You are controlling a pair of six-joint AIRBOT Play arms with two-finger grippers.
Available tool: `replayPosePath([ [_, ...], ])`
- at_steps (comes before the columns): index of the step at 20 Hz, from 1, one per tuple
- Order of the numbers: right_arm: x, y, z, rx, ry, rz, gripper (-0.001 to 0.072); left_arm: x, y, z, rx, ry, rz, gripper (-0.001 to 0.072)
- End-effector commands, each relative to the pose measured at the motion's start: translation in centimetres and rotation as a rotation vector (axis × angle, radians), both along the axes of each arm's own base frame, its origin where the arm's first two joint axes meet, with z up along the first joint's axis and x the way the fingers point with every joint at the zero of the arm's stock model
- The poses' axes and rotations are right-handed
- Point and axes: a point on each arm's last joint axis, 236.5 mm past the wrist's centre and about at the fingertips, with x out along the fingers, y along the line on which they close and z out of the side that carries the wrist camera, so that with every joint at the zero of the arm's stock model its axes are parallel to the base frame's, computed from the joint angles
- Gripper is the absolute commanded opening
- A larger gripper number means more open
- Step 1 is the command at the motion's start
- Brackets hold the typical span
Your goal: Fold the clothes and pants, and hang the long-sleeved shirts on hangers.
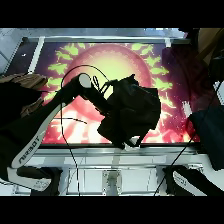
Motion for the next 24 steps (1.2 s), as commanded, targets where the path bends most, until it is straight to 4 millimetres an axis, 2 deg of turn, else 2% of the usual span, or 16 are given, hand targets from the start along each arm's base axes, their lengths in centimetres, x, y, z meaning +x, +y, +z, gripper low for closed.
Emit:
replayPosePath([
  [1,-0.6,-1.7,-3.3,-0.015,0.115,-0.059,0.0341,-2.5,-1.5,0.8,-0.03,-0.033,-0.006,0.0398],
  [2,-0.4,-2.4,-4.1,-0.015,0.128,-0.076,0.0341,-2.6,-1.1,1.0,-0.002,-0.054,-0.001,0.037],
  [4,-0.4,-4.0,-5.7,-0.019,0.166,-0.117,0.0341,-2.9,0.1,1.6,0.061,-0.095,0.013,0.0362],
  [5,-0.6,-5.2,-6.4,-0.025,0.186,-0.14,0.0341,-3.3,0.1,2.1,0.071,-0.108,0.019,0.0362],
  [7,-0.9,-7.6,-7.5,-0.01,0.201,-0.208,0.0341,-4.9,-1.0,2.6,0.054,-0.12,0.025,0.0362],
  [9,-0.7,-8.6,-8.5,0.055,0.198,-0.237,0.0342,-7.0,-2.8,1.3,0.049,-0.118,0.021,0.0363],
  [12,-0.2,-8.9,-9.4,0.118,0.184,-0.224,0.0342,-10.4,-4.9,-1.8,0.07,-0.093,0.012,0.0366],
  [15,0.4,-8.9,-9.2,0.126,0.16,-0.216,0.0342,-12.1,-6.7,-3.1,0.07,-0.079,-0.002,0.0401],
  [16,0.5,-8.7,-9.2,0.129,0.155,-0.207,0.0342,-12.1,-7.1,-3.4,0.063,-0.089,0.001,0.0528],
  [17,0.6,-8.5,-9.1,0.135,0.151,-0.203,0.0342,-11.6,-7.7,-3.6,0.05,-0.101,0.025,0.0603],
  [20,0.7,-8.2,-9.1,0.142,0.149,-0.188,0.0342,-8.7,-9.5,-4.0,-0.004,-0.157,0.128,0.0604],
  [24,0.7,-8.1,-9.1,0.144,0.149,-0.186,0.0342,-7.9,-9.9,-6.4,0.03,-0.121,0.186,0.058],
])
